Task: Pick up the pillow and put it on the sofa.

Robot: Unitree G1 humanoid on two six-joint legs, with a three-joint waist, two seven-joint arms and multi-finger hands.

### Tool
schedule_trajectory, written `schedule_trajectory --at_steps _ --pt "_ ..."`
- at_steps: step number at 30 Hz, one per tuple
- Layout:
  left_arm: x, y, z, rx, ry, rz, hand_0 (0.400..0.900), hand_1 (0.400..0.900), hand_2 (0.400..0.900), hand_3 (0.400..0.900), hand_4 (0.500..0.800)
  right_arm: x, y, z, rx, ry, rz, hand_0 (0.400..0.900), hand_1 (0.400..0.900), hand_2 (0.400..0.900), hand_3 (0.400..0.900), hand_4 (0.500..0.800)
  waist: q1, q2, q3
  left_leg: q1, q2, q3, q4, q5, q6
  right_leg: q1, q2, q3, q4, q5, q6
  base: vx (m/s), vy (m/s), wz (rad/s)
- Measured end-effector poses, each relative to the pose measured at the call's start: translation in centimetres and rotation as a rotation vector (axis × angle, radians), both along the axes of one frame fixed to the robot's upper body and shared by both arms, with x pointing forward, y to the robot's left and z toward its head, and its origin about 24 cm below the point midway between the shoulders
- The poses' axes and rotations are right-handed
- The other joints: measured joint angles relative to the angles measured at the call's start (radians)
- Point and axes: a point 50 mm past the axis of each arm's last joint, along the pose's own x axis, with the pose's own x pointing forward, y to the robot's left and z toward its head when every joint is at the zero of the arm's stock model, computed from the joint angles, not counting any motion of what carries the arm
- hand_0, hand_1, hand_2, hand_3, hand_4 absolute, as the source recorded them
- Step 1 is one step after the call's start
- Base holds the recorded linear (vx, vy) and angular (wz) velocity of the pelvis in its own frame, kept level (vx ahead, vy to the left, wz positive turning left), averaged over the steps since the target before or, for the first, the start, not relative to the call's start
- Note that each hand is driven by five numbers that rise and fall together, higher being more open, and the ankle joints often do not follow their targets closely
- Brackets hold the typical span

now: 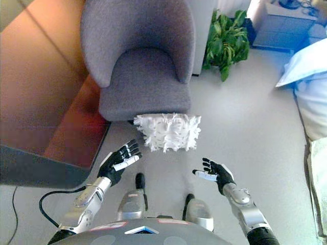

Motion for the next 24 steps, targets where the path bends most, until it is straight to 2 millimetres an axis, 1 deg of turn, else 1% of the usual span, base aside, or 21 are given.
schedule_trajectory --at_steps 2,3,4,5,6,7,8,9,10,11,12,13,14,15,16,18,19,20,21,22,24 --pt "0.0 0.0 0.0 -0.002 0.002 -0.006 0.9 0.9 0.9 0.9 0.8 0.1 -0.4 0.3 -0.004 -0.012 -0.017 0.9 0.9 0.9 0.9 0.8 0.006 0.014 -0.019 0.025 -0.019 0.003 0.038 0.004 0.015 0.015 -0.018 0.008 0.003 -0.021 0.027 0.37 0.286 0.28" --pt "0.1 0.2 0.1 0.004 -0.002 -0.005 0.9 0.9 0.9 0.9 0.8 0.2 -0.2 0.3 0.004 -0.021 -0.023 0.9 0.9 0.9 0.9 0.8 0.009 0.001 -0.027 0.022 -0.047 0.014 0.071 0.019 0.028 0.012 -0.059 0.007 0.024 -0.042 0.038 0.34 0.279 0.18" --pt "0.0 0.2 -0.1 0.005 0.006 -0.004 0.9 0.9 0.9 0.9 0.8 0.1 0.0 0.3 0.009 -0.018 -0.021 0.9 0.9 0.9 0.9 0.8 0.02 -0.008 -0.047 0.021 -0.073 0.035 0.083 0.027 0.05 0.014 -0.103 -0.005 0.042 -0.059 0.03 0.33 0.251 0.08" --pt "0.2 0.3 0.0 0.009 0.003 -0.005 0.9 0.9 0.9 0.9 0.8 -0.1 0.4 0.1 0.02 -0.012 -0.022 0.9 0.9 0.9 0.9 0.8 0.028 -0.017 -0.058 0.021 -0.089 0.067 0.094 0.044 0.08 -0.016 -0.147 -0.029 0.151 -0.082 0.013 0.38 0.279 0.08" --pt "0.6 0.6 0.2 0.021 -0.008 -0.009 0.9 0.9 0.9 0.9 0.8 0.0 1.1 0.0 0.037 -0.016 -0.027 0.9 0.9 0.9 0.9 0.8 0.026 -0.028 -0.064 0.029 -0.113 0.072 0.099 0.026 0.099 -0.051 -0.173 -0.045 0.304 -0.086 0.03 0.4 0.321 0.09" --pt "1.1 0.9 0.6 0.037 -0.023 -0.016 0.9 0.9 0.9 0.9 0.8 -0.3 1.7 -0.1 0.059 -0.016 -0.032 0.9 0.9 0.9 0.9 0.8 0.023 -0.042 -0.073 0.037 -0.135 0.078 0.106 0.015 0.115 -0.077 -0.206 -0.049 0.432 -0.072 0.03 0.4 0.315 0.17" --pt "1.7 1.2 0.9 0.052 -0.037 -0.024 0.9 0.9 0.9 0.9 0.8 -0.4 2.2 -0.1 0.077 -0.019 -0.037 0.9 0.9 0.9 0.9 0.8 0.024 -0.049 -0.077 0.043 -0.152 0.084 0.112 0.01 0.12 -0.093 -0.219 -0.049 0.485 -0.031 0.04 0.35 0.235 0.26" --pt "2.0 1.3 1.1 0.058 -0.046 -0.023 0.9 0.9 0.9 0.9 0.8 -0.3 2.6 0.0 0.078 -0.027 -0.032 0.9 0.9 0.9 0.9 0.8 0.024 -0.042 -0.078 0.058 -0.157 0.089 0.104 0.001 0.121 -0.11 -0.22 -0.037 0.505 0.022 0.071 0.28 0.129 0.27" --pt "2.1 1.4 1.2 0.061 -0.048 -0.023 0.9 0.9 0.9 0.9 0.8 -0.4 2.7 0.0 0.071 -0.028 -0.028 0.9 0.9 0.9 0.9 0.8 0.017 -0.016 -0.079 0.089 -0.154 0.087 0.068 0.006 0.128 -0.141 -0.22 -0.03 0.558 0.095 0.095 0.31 0.037 0.42" --pt "2.0 1.6 1.2 0.066 -0.048 -0.018 0.9 0.9 0.9 0.9 0.8 -0.1 2.9 0.2 0.053 -0.04 -0.01 0.9 0.9 0.9 0.9 0.8 -0.003 0.001 -0.08 0.113 -0.155 0.078 0.041 0.012 0.135 -0.15 -0.218 -0.033 0.584 0.094 0.109 0.28 -0.035 0.44" --pt "2.1 1.8 1.3 0.07 -0.053 -0.011 0.9 0.9 0.9 0.9 0.8 -0.3 2.9 0.2 0.028 -0.043 0.004 0.9 0.9 0.9 0.9 0.8 -0.019 0.002 -0.082 0.126 -0.158 0.07 0.027 0.0 0.151 -0.173 -0.202 -0.042 0.582 0.075 0.116 0.3 -0.106 0.52" --pt "2.1 2.0 1.4 0.073 -0.055 -0.002 0.9 0.9 0.9 0.9 0.8 -0.2 2.9 0.3 -0.019 -0.052 0.026 0.9 0.9 0.9 0.9 0.8 -0.024 0.012 -0.086 0.132 -0.156 0.071 0.011 -0.001 0.151 -0.192 -0.194 -0.064 0.551 0.045 0.113 0.23 -0.173 0.36" --pt "2.2 2.2 1.5 0.08 -0.057 -0.005 0.9 0.9 0.9 0.9 0.8 -0.1 2.7 0.5 -0.08 -0.073 0.044 0.9 0.9 0.9 0.9 0.8 -0.032 0.008 -0.088 0.134 -0.158 0.068 0.005 0.001 0.153 -0.21 -0.191 -0.1 0.5 0.038 0.103 0.24 -0.238 0.36" --pt "2.2 2.1 1.5 0.08 -0.055 -0.004 0.9 0.9 0.9 0.9 0.8 0.0 2.3 0.5 -0.142 -0.082 0.052 0.9 0.9 0.9 0.9 0.8 -0.044 0.01 -0.087 0.133 -0.158 0.059 0.007 0.003 0.15 -0.218 -0.193 -0.134 0.432 0.038 0.102 0.26 -0.326 0.39" --pt "2.2 2.1 1.4 0.081 -0.049 -0.002 0.9 0.9 0.9 0.9 0.8 0.0 1.7 0.6 -0.209 -0.09 0.062 0.9 0.9 0.9 0.9 0.8 -0.057 0.011 -0.085 0.133 -0.16 0.05 0.007 -0.002 0.153 -0.221 -0.198 -0.147 0.349 0.041 0.102 0.28 -0.391 0.51" --pt "2.4 2.0 1.4 0.084 -0.048 0.004 0.9 0.9 0.9 0.9 0.8 0.0 0.6 0.8 -0.332 -0.103 0.08 0.9 0.9 0.9 0.9 0.8 -0.06 0.002 -0.079 0.134 -0.167 0.041 0.012 -0.014 0.145 -0.216 -0.231 -0.136 0.14 0.065 0.131 0.29 -0.415 0.65" --pt "2.5 2.1 1.5 0.088 -0.052 0.006 0.9 0.9 0.9 0.9 0.8 0.0 0.2 0.9 -0.374 -0.111 0.085 0.9 0.9 0.9 0.9 0.8 -0.061 -0.01 -0.073 0.134 -0.172 0.031 0.014 -0.017 0.139 -0.213 -0.251 -0.118 0.055 0.094 0.148 0.32 -0.426 0.69" --pt "2.6 2.1 1.6 0.091 -0.056 0.005 0.9 0.9 0.9 0.9 0.8 0.0 -0.1 0.9 -0.413 -0.116 0.088 0.9 0.9 0.9 0.9 0.8 -0.073 -0.023 -0.065 0.13 -0.176 0.006 0.023 -0.02 0.128 -0.194 -0.269 -0.094 -0.045 0.138 0.159 0.29 -0.376 0.56" --pt "2.7 2.2 1.7 0.094 -0.059 0.003 0.9 0.9 0.9 0.9 0.8 0.1 -0.3 1.0 -0.437 -0.121 0.092 0.9 0.9 0.9 0.9 0.8 -0.086 -0.035 -0.055 0.129 -0.176 -0.02 0.033 -0.023 0.118 -0.175 -0.285 -0.079 -0.104 0.172 0.156 0.3 -0.395 0.48" --pt "2.7 2.3 1.7 0.097 -0.059 0.003 0.9 0.9 0.9 0.9 0.8 0.0 -0.4 1.0 -0.459 -0.122 0.099 0.9 0.9 0.9 0.9 0.8 -0.086 -0.047 -0.048 0.127 -0.173 -0.037 0.043 -0.029 0.103 -0.164 -0.295 -0.068 -0.13 0.206 0.154 0.26 -0.34 0.32" --pt "2.3 2.7 1.7 0.106 -0.051 0.009 0.9 0.9 0.9 0.9 0.8 -0.2 -0.4 0.9 -0.481 -0.116 0.113 0.9 0.9 0.9 0.9 0.8 -0.079 -0.077 -0.041 0.126 -0.154 -0.076 0.08 -0.049 0.054 -0.113 -0.298 -0.074 -0.143 0.219 0.144 0.26 -0.325 0.29"
